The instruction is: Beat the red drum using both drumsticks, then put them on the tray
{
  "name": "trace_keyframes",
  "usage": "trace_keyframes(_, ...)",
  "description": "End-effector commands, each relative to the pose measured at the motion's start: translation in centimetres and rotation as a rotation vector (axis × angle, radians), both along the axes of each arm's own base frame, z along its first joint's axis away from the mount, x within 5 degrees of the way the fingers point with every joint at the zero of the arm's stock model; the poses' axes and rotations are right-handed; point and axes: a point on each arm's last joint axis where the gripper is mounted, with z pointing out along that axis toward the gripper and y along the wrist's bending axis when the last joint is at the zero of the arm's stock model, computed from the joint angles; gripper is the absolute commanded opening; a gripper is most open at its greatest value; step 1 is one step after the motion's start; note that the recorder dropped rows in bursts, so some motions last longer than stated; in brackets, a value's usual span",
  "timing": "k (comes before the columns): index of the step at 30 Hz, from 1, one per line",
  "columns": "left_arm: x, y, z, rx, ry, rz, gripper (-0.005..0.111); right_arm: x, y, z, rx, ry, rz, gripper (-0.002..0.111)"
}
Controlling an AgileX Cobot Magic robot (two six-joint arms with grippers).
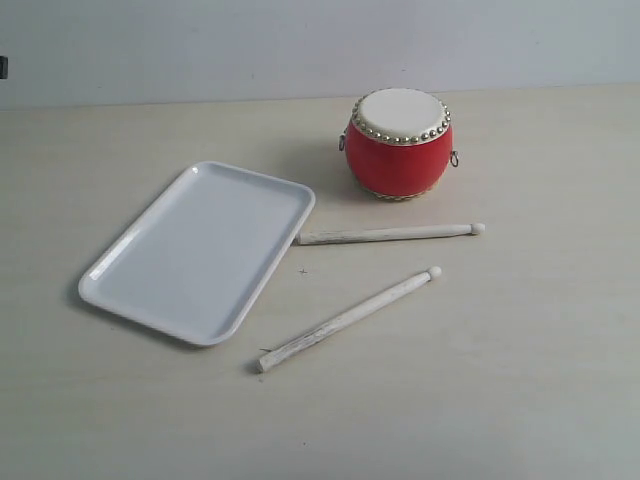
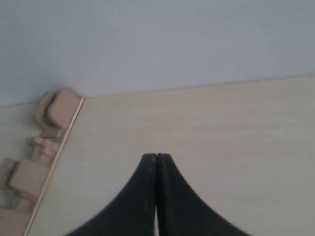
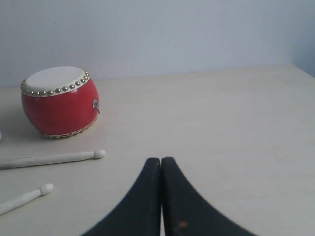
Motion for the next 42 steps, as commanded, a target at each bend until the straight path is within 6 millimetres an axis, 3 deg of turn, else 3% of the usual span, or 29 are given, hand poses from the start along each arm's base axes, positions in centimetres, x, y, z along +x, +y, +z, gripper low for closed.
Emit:
trace_keyframes(1, 0.2, -1.5, 0.3, 0.018, 0.344, -0.072, 0.000, 0.0, 0.0, -0.1, -0.006, -0.006, 0.004, 0.000)
trace_keyframes(5, 0.1, -5.8, 0.6, -0.072, 0.641, -0.318, 0.000, 0.0, 0.0, -0.1, -0.006, -0.006, 0.004, 0.000)
trace_keyframes(8, -0.5, -9.7, 0.5, 0.015, 0.795, -0.471, 0.000, 0.0, 0.0, -0.1, -0.006, -0.006, 0.004, 0.000)
trace_keyframes(15, -3.1, -20.1, -1.2, 0.203, 0.877, -0.786, 0.000, 0.0, 0.0, -0.1, -0.006, -0.006, 0.004, 0.000)
trace_keyframes(21, -5.6, -26.1, -2.7, 0.162, 1.020, -1.083, 0.000, 0.0, 0.0, -0.1, -0.006, -0.006, 0.004, 0.000)
trace_keyframes(25, -5.1, -27.5, -4.3, 0.166, 1.046, -1.097, 0.000, 0.0, 0.0, -0.1, -0.006, -0.006, 0.004, 0.000)
trace_keyframes(38, -3.0, -29.2, -7.5, 0.180, 1.069, -1.090, 0.000, 0.0, 0.0, -0.1, -0.006, -0.006, 0.004, 0.000)
trace_keyframes(42, -3.1, -29.7, -8.4, 0.137, 1.088, -1.094, 0.016, 0.0, 0.0, -0.1, -0.006, -0.006, 0.004, 0.000)
